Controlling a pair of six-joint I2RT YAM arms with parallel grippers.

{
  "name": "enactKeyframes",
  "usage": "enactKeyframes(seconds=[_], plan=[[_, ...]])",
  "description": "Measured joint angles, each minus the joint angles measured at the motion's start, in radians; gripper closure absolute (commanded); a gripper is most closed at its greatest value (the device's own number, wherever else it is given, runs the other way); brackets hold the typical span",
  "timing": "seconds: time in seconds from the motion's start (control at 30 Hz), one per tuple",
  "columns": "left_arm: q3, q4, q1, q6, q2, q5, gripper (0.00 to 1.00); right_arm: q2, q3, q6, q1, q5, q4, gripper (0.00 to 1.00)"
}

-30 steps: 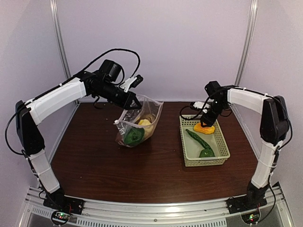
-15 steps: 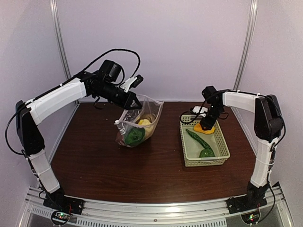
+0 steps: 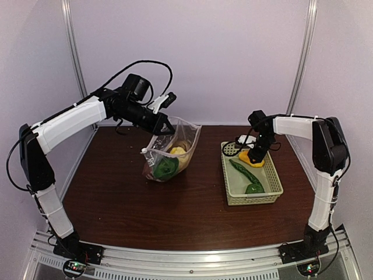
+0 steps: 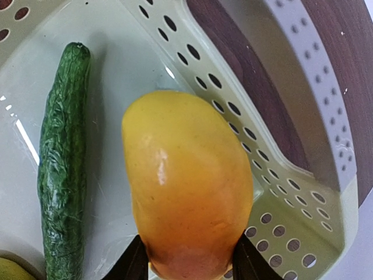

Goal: Place the food in the zip-top bag and seal the zipper
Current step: Pick up the fake fruit from the bin, then place the fake fruit in the zipper food storage bag.

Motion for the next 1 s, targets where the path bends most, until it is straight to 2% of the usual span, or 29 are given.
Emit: enactKeyframes(seconds=[0.17, 0.33, 0.43, 0.57, 0.8, 1.0], plan=[[-0.003, 0.001, 0.0, -0.003, 0.0, 0.0, 1.0, -0.04, -0.03, 0.015, 0.0, -0.003, -0.011, 0.71], [-0.018, 0.009, 0.0, -0.008, 0.0, 0.003, 1.0, -0.193, -0.065, 0.036, 0.004, -0.069, -0.067, 0.72], [-0.021, 0.013, 0.0, -0.011, 0.0, 0.012, 1.0, -0.333, -0.053, 0.054, 0.014, -0.172, -0.101, 0.76], [-0.031, 0.037, 0.0, -0.012, 0.0, 0.015, 1.0, -0.454, 0.047, 0.098, 0.051, -0.378, -0.129, 0.74], [-0.045, 0.06, 0.0, -0.013, 0.0, 0.013, 1.0, -0.41, 0.275, 0.097, 0.235, -0.687, -0.157, 0.7], [-0.051, 0.066, 0.0, -0.013, 0.0, 0.013, 1.0, -0.236, 0.537, 0.067, 0.416, -0.754, -0.207, 0.71]])
